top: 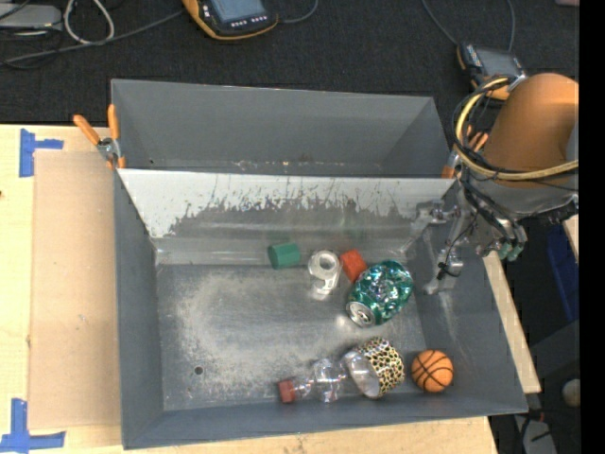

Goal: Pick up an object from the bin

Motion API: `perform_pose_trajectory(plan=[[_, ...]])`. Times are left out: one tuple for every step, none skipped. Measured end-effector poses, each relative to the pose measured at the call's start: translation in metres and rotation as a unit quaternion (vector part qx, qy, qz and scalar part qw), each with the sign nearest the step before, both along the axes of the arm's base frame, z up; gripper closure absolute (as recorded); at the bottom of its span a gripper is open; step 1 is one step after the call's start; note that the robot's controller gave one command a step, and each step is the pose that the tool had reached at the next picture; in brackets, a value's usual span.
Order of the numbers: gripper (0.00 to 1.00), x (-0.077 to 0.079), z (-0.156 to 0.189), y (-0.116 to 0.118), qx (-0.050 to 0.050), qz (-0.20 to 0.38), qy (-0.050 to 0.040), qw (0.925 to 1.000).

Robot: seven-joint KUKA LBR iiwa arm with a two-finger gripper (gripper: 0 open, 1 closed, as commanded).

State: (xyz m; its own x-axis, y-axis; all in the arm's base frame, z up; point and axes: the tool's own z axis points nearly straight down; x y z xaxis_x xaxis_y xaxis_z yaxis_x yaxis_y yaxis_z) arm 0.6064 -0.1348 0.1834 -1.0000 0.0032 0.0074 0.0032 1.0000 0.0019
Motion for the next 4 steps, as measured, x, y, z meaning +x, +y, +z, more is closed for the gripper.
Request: perform_pose_trajectory(plan=[[0.0,0.001,0.005,0.001,-0.001,0.002,-0.0037,1.0],[0.0,0.003,-0.06,0.008,0.0,0.095,-0.0033,0.9954],[0.0,0.002,-0.098,0.01,0.001,0.129,-0.0017,0.9917],[0.0,0.002,-0.079,0.02,0.002,0.308,-0.0041,0.9513]])
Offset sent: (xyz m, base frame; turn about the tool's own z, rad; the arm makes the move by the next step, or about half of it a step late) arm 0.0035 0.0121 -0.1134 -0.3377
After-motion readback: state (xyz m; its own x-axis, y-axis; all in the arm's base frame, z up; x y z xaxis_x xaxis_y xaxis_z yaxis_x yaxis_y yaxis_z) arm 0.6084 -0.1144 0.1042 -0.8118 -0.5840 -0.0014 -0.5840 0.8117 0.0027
